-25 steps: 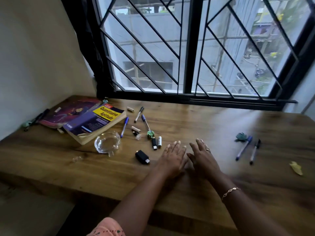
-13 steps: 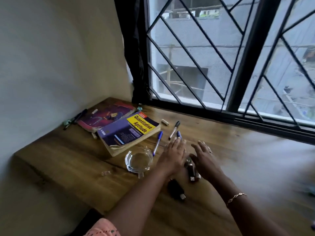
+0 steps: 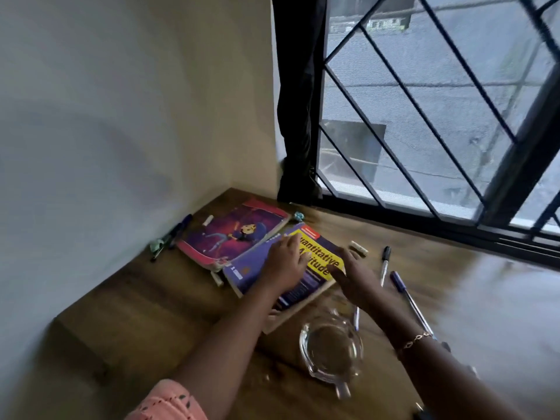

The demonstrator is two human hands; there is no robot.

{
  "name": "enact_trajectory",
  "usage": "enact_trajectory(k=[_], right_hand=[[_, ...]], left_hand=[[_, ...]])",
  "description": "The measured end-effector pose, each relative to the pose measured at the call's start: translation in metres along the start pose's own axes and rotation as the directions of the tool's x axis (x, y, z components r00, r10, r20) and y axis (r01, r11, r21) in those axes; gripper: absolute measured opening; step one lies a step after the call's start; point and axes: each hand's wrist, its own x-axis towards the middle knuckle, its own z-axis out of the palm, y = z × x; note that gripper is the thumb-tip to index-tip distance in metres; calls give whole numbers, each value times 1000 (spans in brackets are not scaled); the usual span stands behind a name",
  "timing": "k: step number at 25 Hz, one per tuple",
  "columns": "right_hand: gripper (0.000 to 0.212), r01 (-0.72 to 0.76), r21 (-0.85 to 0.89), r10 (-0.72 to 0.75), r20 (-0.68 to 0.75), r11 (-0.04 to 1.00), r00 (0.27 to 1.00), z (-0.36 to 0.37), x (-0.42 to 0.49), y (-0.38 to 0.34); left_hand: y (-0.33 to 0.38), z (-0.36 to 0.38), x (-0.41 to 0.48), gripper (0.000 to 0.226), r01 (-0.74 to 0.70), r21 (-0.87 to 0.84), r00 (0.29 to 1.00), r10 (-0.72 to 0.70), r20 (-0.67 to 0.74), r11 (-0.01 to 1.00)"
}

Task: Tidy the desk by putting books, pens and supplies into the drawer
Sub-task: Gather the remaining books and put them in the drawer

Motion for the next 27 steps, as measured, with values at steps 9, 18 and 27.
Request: enact_trajectory(k=[9, 18, 27], right_hand=[[82, -34, -69, 46, 178, 997, 983, 43, 57, -41], [91, -45, -179, 98, 298, 983, 949, 58, 61, -32], [91, -71, -163, 116, 281, 984, 953, 58, 60, -33]], left_hand=[[-142, -43, 79, 48, 305, 139, 931, -325, 164, 942], [-179, -50, 128, 88, 351, 158, 863, -384, 329, 923], [-182, -56, 141, 88, 306, 362, 932, -355, 77, 881]])
